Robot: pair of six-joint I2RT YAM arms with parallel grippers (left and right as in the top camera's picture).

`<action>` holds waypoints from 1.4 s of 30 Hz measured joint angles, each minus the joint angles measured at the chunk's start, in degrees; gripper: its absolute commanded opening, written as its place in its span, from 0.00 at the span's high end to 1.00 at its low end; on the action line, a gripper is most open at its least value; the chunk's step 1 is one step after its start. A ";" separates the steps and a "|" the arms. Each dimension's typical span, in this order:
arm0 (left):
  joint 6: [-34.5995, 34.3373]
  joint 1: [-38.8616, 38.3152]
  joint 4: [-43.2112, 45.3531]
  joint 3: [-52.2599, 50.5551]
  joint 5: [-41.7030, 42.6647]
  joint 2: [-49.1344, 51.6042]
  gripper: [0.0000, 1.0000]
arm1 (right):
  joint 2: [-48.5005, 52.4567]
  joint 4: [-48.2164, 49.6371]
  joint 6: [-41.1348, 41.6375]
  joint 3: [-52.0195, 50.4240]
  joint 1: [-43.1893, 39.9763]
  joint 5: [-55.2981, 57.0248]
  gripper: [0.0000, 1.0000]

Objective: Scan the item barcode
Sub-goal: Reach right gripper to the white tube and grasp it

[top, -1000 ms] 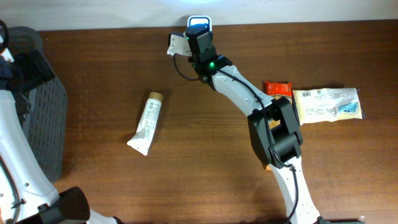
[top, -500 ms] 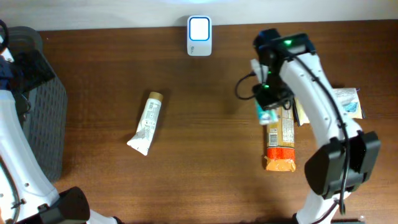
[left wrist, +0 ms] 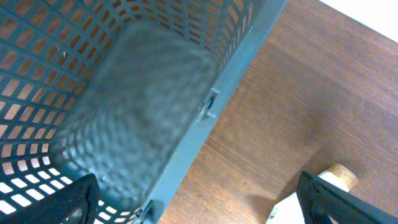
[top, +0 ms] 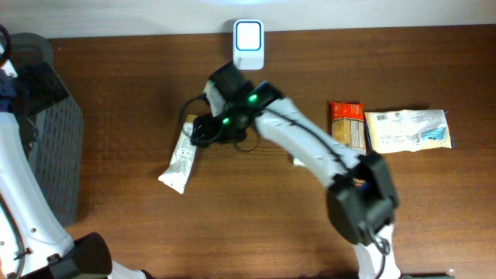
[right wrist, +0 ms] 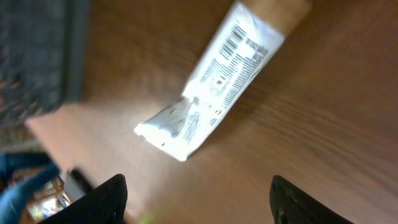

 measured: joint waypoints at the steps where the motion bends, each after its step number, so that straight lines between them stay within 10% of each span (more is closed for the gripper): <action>1: 0.00 0.02 -0.02 0.00 0.00 0.00 0.01 | 2.82 1.73 4.13 0.00 1.36 0.94 0.28; 9: 0.00 0.02 0.00 0.00 0.00 0.00 0.01 | 13.18 13.70 12.00 0.00 4.28 0.11 0.43; 13: -0.02 0.02 0.04 0.00 0.00 0.00 0.01 | 15.45 18.27 12.57 0.61 6.32 -1.42 0.96; 19: 0.00 0.02 0.04 0.00 0.00 0.00 0.01 | 13.44 6.82 0.74 1.97 5.79 -2.05 0.95; 24: 0.00 0.02 0.04 0.00 0.00 0.00 0.01 | 6.12 -24.87 -13.53 4.63 3.76 28.48 0.91; 31: -0.02 0.02 0.04 0.00 0.00 0.00 0.01 | 9.31 -25.75 -16.41 4.68 9.14 39.28 0.04; 42: 0.00 0.02 0.04 0.00 0.00 0.00 0.01 | 9.07 -34.01 -35.85 9.86 -9.86 2.32 0.00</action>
